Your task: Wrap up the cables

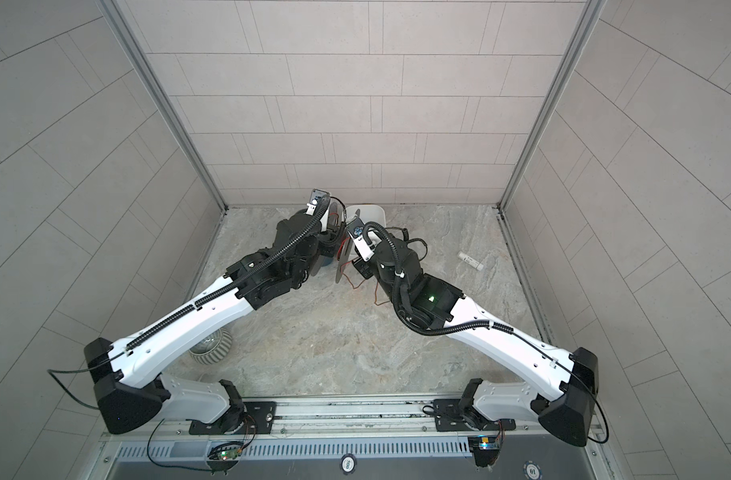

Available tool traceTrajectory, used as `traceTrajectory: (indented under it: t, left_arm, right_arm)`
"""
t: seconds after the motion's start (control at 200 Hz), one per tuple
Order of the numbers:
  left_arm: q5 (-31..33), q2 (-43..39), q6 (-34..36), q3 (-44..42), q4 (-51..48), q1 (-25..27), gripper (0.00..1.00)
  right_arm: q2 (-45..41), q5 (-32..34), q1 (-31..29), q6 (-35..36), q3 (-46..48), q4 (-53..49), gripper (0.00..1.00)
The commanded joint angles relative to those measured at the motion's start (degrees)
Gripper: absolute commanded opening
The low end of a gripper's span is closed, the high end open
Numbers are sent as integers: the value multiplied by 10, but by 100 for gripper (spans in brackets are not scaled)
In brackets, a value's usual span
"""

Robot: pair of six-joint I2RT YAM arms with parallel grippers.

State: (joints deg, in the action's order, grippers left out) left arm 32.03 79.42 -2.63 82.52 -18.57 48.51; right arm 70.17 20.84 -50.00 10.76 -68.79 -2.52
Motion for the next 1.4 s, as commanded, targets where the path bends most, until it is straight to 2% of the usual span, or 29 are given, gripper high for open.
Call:
traceTrajectory:
  t: [0.0,0.18,0.295,0.41,0.676,0.866,1.011,1.096,1.236,1.341,1.396]
  left_arm:
    - [-13,5,23,20,-10,4,0]
    - [-50,-16,24,-7,5,2,0]
    - [-87,-29,24,-12,6,2,0]
    - [-114,-40,22,-15,2,0,0]
    - [-163,-62,-1,-8,-12,-18,0]
    - [-185,-62,-22,3,-31,-36,0]
    - [-258,-69,-55,6,-35,-71,0]
    - [-268,-75,-62,8,-39,-78,0]
    - [-276,-74,-67,25,-60,-82,0]
    - [-280,-69,-72,36,-74,-82,0]
    - [-281,-67,-73,38,-78,-82,0]
  right_arm:
    - [5,10,7,11,-24,45,23]
    - [15,-6,47,-5,-38,35,28]
    - [21,-36,82,-30,-40,33,29]
    - [27,-82,120,-63,-38,32,34]
    - [37,-123,165,-105,-14,16,38]
    - [-9,-134,173,-137,25,-17,53]
    - [-46,-200,206,-187,67,-48,62]
    - [-74,-213,211,-192,102,-48,62]
    - [-91,-306,219,-192,138,-42,57]
    - [-79,-377,219,-206,151,-29,56]
    - [-74,-394,218,-222,158,-11,56]
